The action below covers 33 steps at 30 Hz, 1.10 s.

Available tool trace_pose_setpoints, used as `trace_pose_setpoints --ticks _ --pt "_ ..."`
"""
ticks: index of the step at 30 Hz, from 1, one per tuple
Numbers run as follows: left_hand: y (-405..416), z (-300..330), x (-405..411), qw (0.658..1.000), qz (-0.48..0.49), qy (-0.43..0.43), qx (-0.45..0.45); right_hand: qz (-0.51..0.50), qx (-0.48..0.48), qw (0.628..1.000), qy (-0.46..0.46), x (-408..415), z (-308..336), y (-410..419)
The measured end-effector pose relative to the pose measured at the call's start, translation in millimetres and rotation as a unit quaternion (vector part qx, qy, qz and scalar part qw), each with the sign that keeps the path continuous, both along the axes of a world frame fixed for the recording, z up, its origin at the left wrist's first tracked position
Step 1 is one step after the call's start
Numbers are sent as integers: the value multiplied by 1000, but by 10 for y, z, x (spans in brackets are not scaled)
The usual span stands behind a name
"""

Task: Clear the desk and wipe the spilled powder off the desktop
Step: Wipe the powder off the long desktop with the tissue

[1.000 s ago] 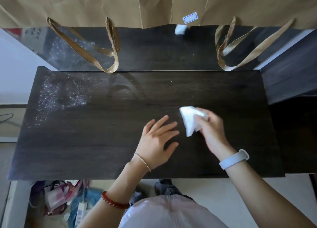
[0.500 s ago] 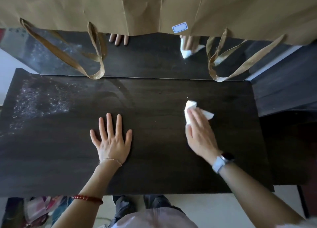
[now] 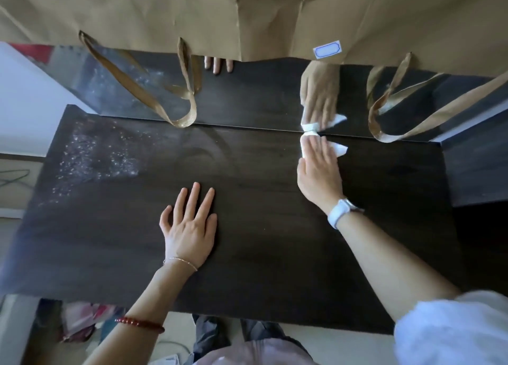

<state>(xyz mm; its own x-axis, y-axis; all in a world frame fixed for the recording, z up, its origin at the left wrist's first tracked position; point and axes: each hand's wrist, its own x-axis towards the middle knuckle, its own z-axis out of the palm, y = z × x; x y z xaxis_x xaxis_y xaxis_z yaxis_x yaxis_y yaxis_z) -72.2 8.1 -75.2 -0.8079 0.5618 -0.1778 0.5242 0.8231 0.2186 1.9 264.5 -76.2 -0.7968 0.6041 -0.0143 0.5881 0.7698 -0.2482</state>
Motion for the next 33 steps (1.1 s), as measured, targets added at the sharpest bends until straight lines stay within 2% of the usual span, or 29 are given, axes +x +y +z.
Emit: trace_pose_setpoints --ticks 1,2,4,5,7,9,11,12,13,14,15,17,19,21,23,25,26,27,29,33 --pt "-11 1 -1 1000 -1 -2 0 12 -3 1000 9 -116 -17 -165" --pt "-29 5 -1 1000 -6 -5 1 73 5 997 17 -153 -34 -394" --pt "-137 14 -7 1000 -25 -4 3 268 6 963 17 23 -58 -887" --pt "-219 17 -8 999 -33 -2 4 333 6 943 5 188 -62 -1012" --pt "-392 20 2 999 -45 9 1 364 22 931 -12 383 -14 -852" --pt "-572 34 6 999 -38 23 1 260 44 964 -38 366 -6 -507" --pt "-730 37 -2 999 -24 24 0 63 23 998 -17 255 12 -261" --pt "-784 37 -9 1000 -19 23 2 -10 8 1000 2 212 26 -319" --pt "-842 38 -23 1000 -18 24 3 -33 2 999 15 198 3 -553" --pt "-888 33 -39 999 -22 28 4 3 -6 1000 18 225 -31 -900" --pt "-929 25 -54 999 -29 29 5 83 -23 996 20 307 -49 -1303" --pt "-993 18 -97 999 -39 25 14 255 -69 964 9 567 -3 -1978" --pt "-1081 26 -135 998 -52 22 23 302 -78 950 -9 775 52 -2120" --pt "-1197 30 -183 997 -61 24 30 193 -53 980 2 820 12 -1918" --pt "-1321 20 -234 996 -75 23 36 -20 -37 999 14 681 -2 -1619" --pt "-1472 2 -289 995 -88 22 36 -204 -52 977 23 300 14 -1328" --pt "-1550 -3 -325 995 -91 21 34 -249 -62 966 23 64 31 -1224" --pt "-1614 -1 -363 995 -89 19 31 -259 -64 964 21 -176 50 -1153" --pt "-1769 7 -473 996 -79 17 27 -198 -65 978 9 -595 61 -1269" --pt "-2045 -13 -640 996 -80 11 21 -11 -54 998 37 -764 -41 -2511"
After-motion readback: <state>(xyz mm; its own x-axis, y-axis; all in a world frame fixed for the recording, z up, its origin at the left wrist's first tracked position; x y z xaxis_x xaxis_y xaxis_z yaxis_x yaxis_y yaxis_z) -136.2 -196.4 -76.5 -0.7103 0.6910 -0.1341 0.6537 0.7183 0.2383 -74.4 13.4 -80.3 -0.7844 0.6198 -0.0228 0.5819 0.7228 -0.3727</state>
